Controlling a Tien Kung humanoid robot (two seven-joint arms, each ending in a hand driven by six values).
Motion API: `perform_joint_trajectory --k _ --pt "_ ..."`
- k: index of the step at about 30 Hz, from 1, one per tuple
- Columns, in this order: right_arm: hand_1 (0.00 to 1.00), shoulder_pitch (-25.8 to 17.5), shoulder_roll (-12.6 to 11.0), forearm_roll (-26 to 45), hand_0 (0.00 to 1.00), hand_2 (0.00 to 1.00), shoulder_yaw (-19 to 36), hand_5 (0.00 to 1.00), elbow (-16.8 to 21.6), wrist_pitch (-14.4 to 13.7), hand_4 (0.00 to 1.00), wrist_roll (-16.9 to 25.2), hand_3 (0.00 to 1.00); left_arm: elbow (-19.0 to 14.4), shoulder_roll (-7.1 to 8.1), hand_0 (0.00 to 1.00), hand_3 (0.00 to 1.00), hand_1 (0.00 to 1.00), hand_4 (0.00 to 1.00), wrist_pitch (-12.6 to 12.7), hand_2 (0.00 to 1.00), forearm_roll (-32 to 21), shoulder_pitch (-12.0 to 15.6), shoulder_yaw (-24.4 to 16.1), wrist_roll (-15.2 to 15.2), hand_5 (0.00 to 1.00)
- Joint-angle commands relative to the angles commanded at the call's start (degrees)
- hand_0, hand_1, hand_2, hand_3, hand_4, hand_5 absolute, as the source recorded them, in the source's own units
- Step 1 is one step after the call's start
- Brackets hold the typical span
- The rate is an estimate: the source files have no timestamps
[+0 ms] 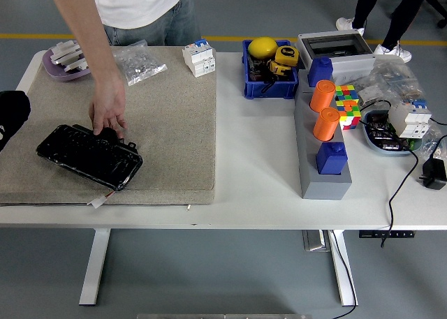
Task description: Pick the rag up,wipe the panel,place it on the desk
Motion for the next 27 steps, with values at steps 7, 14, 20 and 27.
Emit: perform_joint_trajectory --k 7,14,20,27 --pt "0.675 0.2 -0.3 -0.2 0.826 0.688 0.1 0.767 0.0 0.0 0.948 0.0 0.638 -5.7 -0.05 0.244 0.495 0.169 0.112 -0.4 0.528 3.8 1.3 2.4 1.7 0.002" --pt "0.675 0.1 -0.4 -0.4 0.827 0.688 0.7 0.768 0.0 0.0 0.948 0.1 0.638 -8.6 -0.48 0.239 0.492 0.162 0.108 -0.8 0.525 4.8 2.7 3.8 2.9 0.002" --pt "0.675 0.2 -0.4 -0.7 0.827 0.688 1.0 0.768 0.0 -0.1 0.948 0.2 0.638 -11.0 -1.08 0.236 0.493 0.159 0.109 -0.7 0.526 5.3 4.1 4.2 4.0 0.002" --pt "0.675 0.1 -0.7 -0.6 0.826 0.688 0.8 0.768 0.0 0.0 0.948 0.2 0.639 -16.2 -0.89 0.236 0.494 0.158 0.108 -0.1 0.528 7.0 6.2 4.9 5.7 0.002"
